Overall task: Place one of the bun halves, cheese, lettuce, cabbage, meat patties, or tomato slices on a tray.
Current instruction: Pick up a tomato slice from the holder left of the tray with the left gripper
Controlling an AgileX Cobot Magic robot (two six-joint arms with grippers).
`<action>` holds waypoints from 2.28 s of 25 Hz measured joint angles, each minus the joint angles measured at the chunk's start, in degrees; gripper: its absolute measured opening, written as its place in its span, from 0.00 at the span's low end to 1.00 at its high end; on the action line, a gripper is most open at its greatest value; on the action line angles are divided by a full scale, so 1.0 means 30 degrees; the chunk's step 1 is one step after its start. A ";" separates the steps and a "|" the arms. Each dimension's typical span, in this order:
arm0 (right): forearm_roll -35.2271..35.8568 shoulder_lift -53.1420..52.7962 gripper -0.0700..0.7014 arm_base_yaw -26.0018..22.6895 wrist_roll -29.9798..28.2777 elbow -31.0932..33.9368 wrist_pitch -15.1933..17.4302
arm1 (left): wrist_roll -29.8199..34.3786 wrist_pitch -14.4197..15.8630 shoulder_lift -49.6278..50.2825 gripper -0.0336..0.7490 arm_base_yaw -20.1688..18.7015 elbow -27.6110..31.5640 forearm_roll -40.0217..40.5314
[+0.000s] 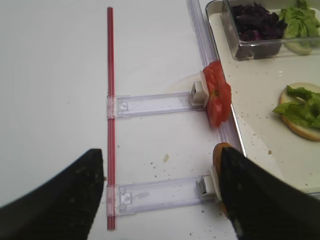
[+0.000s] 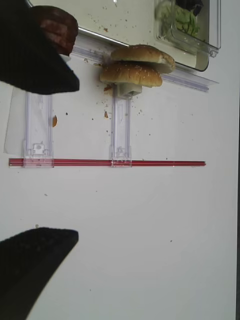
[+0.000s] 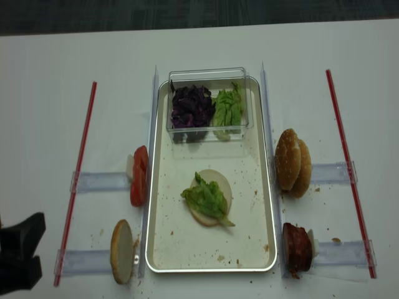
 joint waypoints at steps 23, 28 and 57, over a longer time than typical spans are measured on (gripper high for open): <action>0.0000 0.0000 0.83 0.0000 0.0034 0.0000 0.0000 | 0.0945 -0.0829 2.0665 0.62 0.0000 -0.7611 -0.0947; 0.0000 0.0000 0.83 0.0000 0.0034 0.0000 0.0000 | 0.2279 -0.1050 2.2881 0.62 0.0000 -0.8386 -0.0523; 0.0000 0.0000 0.83 0.0000 0.0073 0.0000 0.0000 | 0.1771 -0.1225 2.3757 0.62 -0.4657 -0.9620 -0.1658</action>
